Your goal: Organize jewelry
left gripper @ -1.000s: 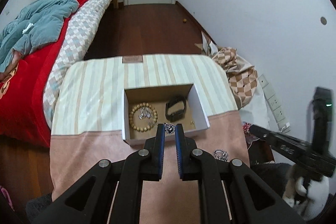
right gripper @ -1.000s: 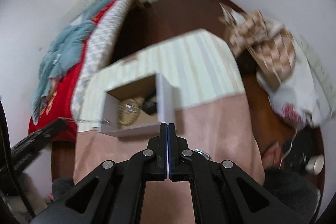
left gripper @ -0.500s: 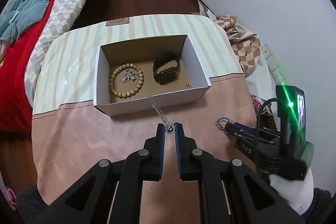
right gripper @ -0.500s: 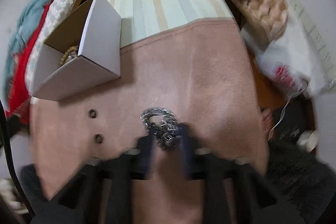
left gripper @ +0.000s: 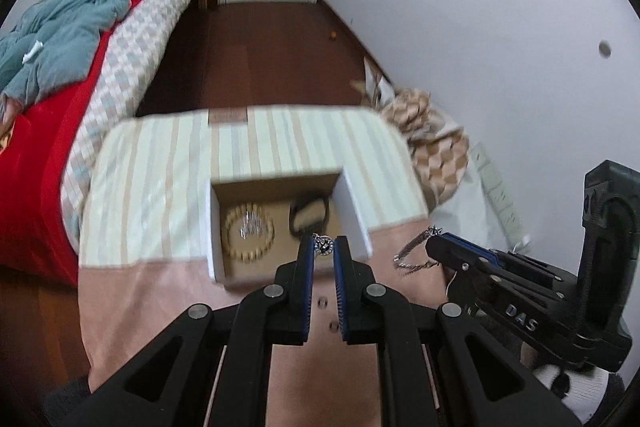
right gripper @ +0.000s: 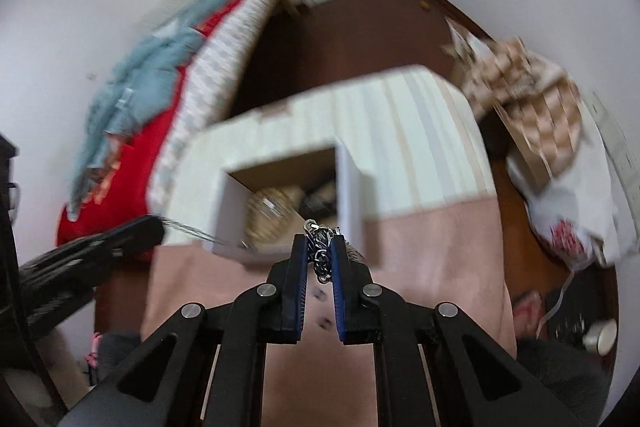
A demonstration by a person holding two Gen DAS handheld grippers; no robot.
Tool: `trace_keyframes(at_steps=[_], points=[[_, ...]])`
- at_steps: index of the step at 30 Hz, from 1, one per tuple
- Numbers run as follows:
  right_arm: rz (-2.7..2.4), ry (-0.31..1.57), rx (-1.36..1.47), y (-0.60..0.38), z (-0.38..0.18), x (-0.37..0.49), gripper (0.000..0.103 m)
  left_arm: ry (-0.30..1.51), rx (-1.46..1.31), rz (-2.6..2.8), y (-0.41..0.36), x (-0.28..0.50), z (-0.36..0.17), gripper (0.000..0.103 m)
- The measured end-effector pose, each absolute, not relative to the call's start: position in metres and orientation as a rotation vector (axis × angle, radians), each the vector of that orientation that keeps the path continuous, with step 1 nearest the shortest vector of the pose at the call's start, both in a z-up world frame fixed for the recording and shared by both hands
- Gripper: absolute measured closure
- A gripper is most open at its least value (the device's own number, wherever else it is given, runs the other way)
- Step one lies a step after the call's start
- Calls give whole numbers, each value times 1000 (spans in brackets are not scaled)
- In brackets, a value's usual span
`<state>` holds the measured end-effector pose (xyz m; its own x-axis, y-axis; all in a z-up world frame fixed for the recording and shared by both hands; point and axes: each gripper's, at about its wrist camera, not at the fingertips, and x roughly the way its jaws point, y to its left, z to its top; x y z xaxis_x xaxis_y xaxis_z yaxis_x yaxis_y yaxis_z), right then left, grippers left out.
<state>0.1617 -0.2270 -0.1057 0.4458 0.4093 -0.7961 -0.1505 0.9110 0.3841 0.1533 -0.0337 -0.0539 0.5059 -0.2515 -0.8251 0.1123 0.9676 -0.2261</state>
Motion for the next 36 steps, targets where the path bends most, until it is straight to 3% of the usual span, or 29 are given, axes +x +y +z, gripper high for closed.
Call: trace_keyframes(at_steps=[6,17,32,35,36], points=[[432,1038,230,-197,-77,203,91,1006,-146,-212,-17,191,-44,96],[464,1201,232,-174,-133,252,91,1152,-152,-197,1,231,-97,96],[526,1443,251,-149,-182,273,90,1223,-192,-87,25,246,-121,93],[467,1491,209,-151,-191,275,84,1207,-156,-60,26,243,-121,82],[464,1481,205,-152,-188,273,74,1200,-148,-57,26,242,-120,74]])
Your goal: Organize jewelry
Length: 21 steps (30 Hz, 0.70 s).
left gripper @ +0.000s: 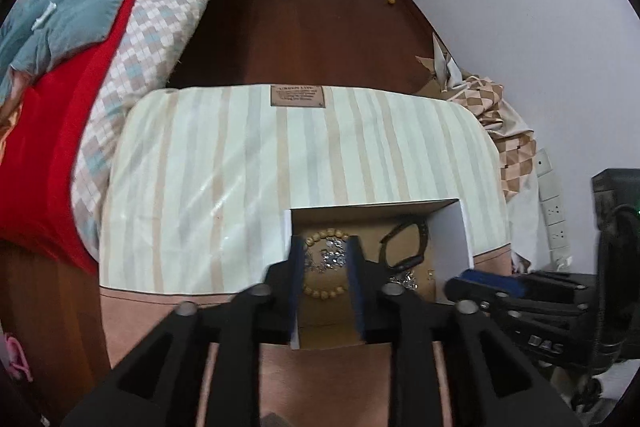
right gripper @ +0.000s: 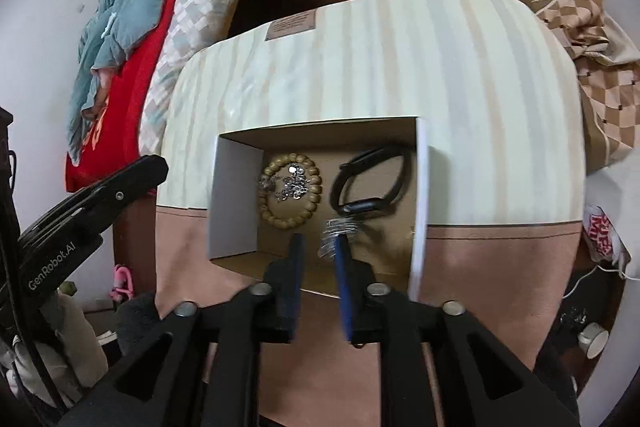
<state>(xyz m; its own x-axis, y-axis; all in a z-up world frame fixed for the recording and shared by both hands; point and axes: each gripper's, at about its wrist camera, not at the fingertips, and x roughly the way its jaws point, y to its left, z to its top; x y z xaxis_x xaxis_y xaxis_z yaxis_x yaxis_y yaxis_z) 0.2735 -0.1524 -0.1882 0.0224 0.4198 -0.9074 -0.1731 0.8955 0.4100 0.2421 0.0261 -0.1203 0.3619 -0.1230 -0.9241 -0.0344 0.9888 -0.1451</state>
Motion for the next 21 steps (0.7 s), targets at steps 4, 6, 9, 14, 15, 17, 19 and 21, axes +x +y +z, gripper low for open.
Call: trace_keyframes(at_steps=[4,6,9,14,15,17,19,21], points=[[423,1397,106,-154,-167,265,46,1160,-122,-34,26,234,-117,31],[365,1349,24,-154,-159,258,34,1136,-104,-14,24,227,-115,31],[280,1316,-84,-153,-158,248,18,1127,-89,12,23,217,-119,12],[175,1333,-130,-161,-174,236,3,1113,-63,53,24,196,-132,5],[168,1334,-127,-163,-177,233,3,1114,-61,57,23,193,-134,5],[152,1323,-122,-165,-178,226,3,1117,-59,59,23,187,-136,5],[141,1308,-118,-165,-175,222,1,1112,-52,69,22,182,-136,5],[135,1290,-109,-166,-170,217,0,1104,-49,70,20,176,-133,5]])
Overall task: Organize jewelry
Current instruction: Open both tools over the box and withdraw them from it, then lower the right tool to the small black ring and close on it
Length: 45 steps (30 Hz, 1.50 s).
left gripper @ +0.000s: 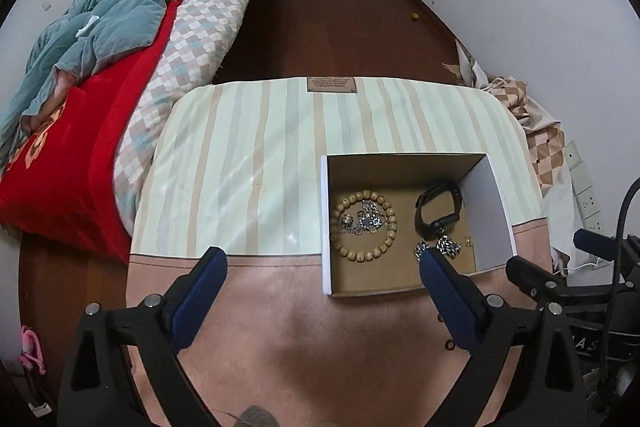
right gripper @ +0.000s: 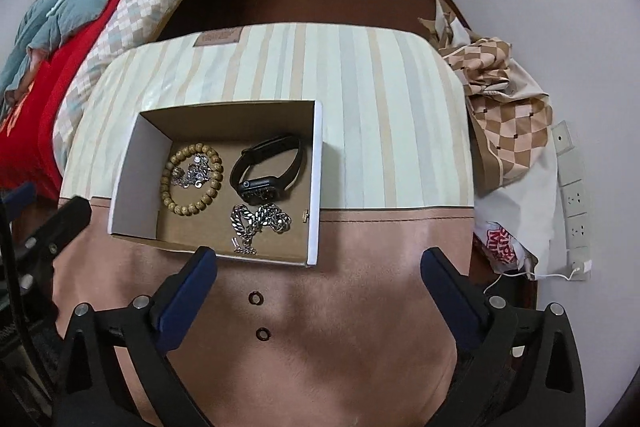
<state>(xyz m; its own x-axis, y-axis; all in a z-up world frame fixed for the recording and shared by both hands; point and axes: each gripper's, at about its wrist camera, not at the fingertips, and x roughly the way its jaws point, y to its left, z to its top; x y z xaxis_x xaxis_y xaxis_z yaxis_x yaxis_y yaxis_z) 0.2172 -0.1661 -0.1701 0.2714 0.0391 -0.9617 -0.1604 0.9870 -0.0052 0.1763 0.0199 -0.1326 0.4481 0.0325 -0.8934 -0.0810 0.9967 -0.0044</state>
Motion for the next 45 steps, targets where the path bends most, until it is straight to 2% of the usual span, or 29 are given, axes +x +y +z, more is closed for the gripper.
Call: trace_keyframes(at_steps=[34,41,45], points=[[118,917,-79,-186,4,93,0,860,-68,77,-3,67,-5,5],[132,885,-56,-190,9,87,0,848,-59,148,0,64,-12,5],[131,947,-38,-197,-31,96,0,895,-51,186,5,68,-45,5]])
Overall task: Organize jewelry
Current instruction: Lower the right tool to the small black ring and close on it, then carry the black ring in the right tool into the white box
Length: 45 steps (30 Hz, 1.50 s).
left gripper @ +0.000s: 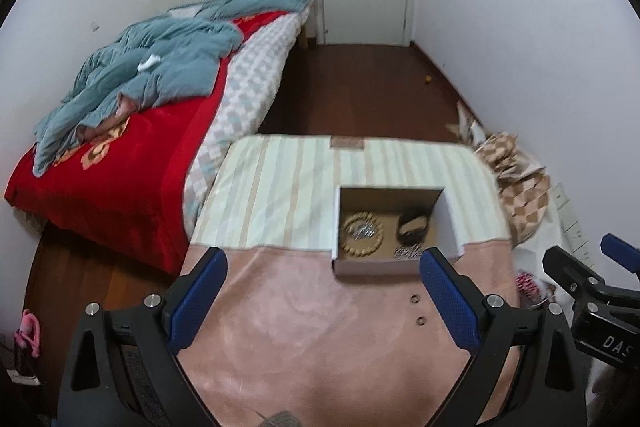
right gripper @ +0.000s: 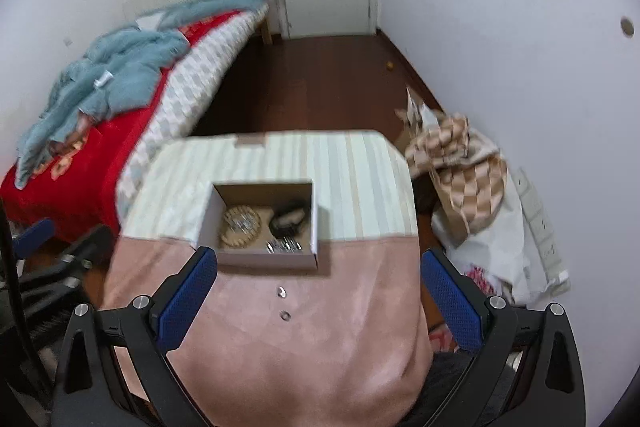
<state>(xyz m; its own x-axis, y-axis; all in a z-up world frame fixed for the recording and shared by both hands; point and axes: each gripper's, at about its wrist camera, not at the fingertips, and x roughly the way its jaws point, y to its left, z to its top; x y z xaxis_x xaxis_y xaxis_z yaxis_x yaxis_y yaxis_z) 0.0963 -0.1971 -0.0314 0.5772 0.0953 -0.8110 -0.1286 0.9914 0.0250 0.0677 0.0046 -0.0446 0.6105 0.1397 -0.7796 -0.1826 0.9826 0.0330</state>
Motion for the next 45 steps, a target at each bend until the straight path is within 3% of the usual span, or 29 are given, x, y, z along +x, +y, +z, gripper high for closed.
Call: trace_keyframes(at_steps=[3,5,7,15,17,20,21,38,41,45], points=[[127,1014,-37,-197,-85,104,1,958,-14,246,8,71,-83,5],[150,1066,-24,-194,-122,108,7,1021,20,280,10,75,-113,5],[177,1123,-7,-190,-160,111,35,1086,65,316,13,77,-141,5],[250,1196,11,-159,-253,110,44,1252,129,399,40,76,-209,5],[252,1214,-11,-152,-263,111,52,1266,124,405,43,78,-214,5],[245,1203,-62,-143,-272,108,76,1272,122,399,43,82,-217,5],[250,1205,-76,-141,-274,107,90,1273,123,395,41,84,-219,5],[45,1137,93,-254,-231,125,91,1256,89,17,-94,135,-237,8],[17,1144,102,-269,-231,130,90,1273,90,-23,-106,138,-244,25],[-4,1147,112,-280,-231,133,90,1286,89,-66,-112,140,-251,63]])
